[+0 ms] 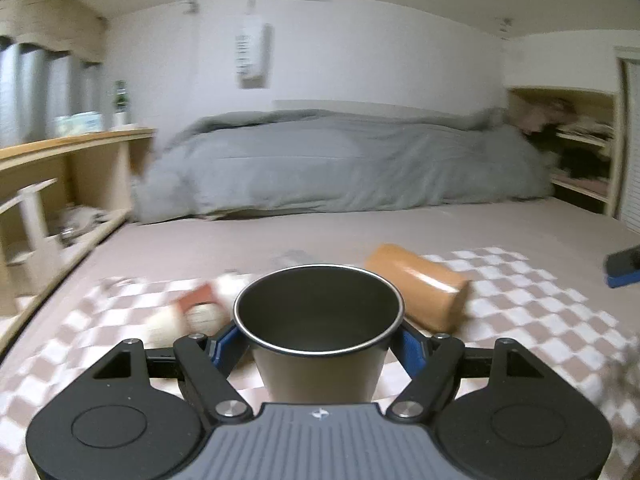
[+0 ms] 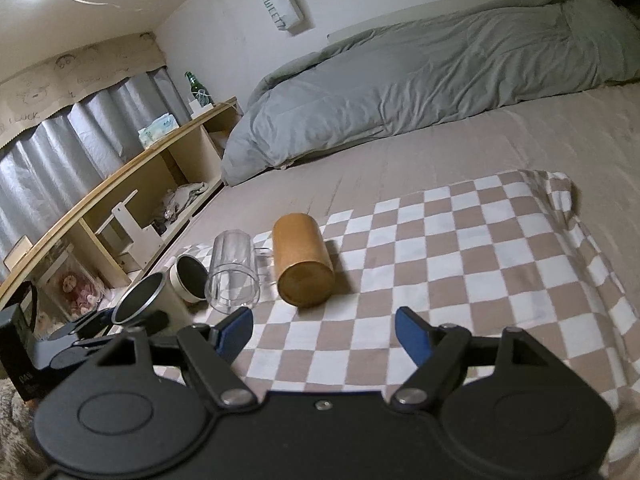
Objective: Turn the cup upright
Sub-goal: 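Carry the upright cup with the left gripper and lower it onto the cloth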
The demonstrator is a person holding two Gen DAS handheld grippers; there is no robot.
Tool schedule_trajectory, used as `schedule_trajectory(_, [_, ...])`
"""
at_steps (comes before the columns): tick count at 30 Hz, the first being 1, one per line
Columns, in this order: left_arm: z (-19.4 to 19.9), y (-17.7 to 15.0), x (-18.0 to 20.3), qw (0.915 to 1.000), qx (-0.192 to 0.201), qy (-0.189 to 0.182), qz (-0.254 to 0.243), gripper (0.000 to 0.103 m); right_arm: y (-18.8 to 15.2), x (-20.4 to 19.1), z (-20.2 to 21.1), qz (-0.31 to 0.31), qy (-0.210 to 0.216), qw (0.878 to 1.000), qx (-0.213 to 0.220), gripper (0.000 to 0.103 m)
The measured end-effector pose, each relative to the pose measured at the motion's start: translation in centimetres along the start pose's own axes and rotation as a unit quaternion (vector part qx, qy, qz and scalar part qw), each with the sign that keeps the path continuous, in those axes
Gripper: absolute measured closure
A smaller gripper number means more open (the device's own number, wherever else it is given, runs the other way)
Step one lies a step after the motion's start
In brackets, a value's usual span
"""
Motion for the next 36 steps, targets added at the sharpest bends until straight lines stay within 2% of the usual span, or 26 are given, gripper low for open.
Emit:
schedule_trajectory(8, [1.6, -0.5, -6.4, 0.9969, -0.006, 0.072, 0.030, 0.027, -0.2, -2.1, -1.3, 0.011, -0.003, 1.000, -0.005, 0.024])
schedule_trajectory(15, [1.0, -2.1, -8.8, 0.9932, -0.020, 0.110, 0.033, 0.027, -0.6, -2.9, -1.3, 0.017, -0.008, 1.000, -0.007, 0.024])
schedule_trajectory(24, [1.6, -2.5, -8.9, 0.9916, -0.037, 0.112, 0.052, 0.025, -1.0, -3.7, -0.7, 0.025, -0.018, 1.000, -0.008, 0.024])
schedule_trajectory(25, [1.9, -2.4, -8.9, 0.9915, -0.038, 0.110, 0.059, 0.023, -1.0, -3.7, -0.7, 0.025, -0.017, 1.000, -0.008, 0.023])
schedule_trajectory(27, [2.5, -2.0, -8.7, 0.9907, -0.037, 0.114, 0.065, 0.008, -1.0, -3.9, -0.3, 0.025, -0.020, 0.999, -0.005, 0.021])
schedule_trajectory(31, [4.2, -1.1, -7.6, 0.9902, -0.042, 0.120, 0.058, 0.004, -1.0, -4.5, 0.9, 0.022, -0.034, 0.999, 0.005, 0.011])
schedule_trajectory(36, [7.3, 0.4, -5.7, 0.9921, -0.040, 0.106, 0.053, 0.004, -0.9, -6.2, 3.5, 0.040, -0.068, 0.996, 0.030, 0.006])
Point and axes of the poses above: each gripper's, at about its wrist camera, not at the fingertips, and z roughly against the way its jaws point, x to its right, y to its top, the point moved 7 cm from there along -z, roughly the way its jaws point, and after that the axes turned 1 degree about y, right-handed, at the moved point
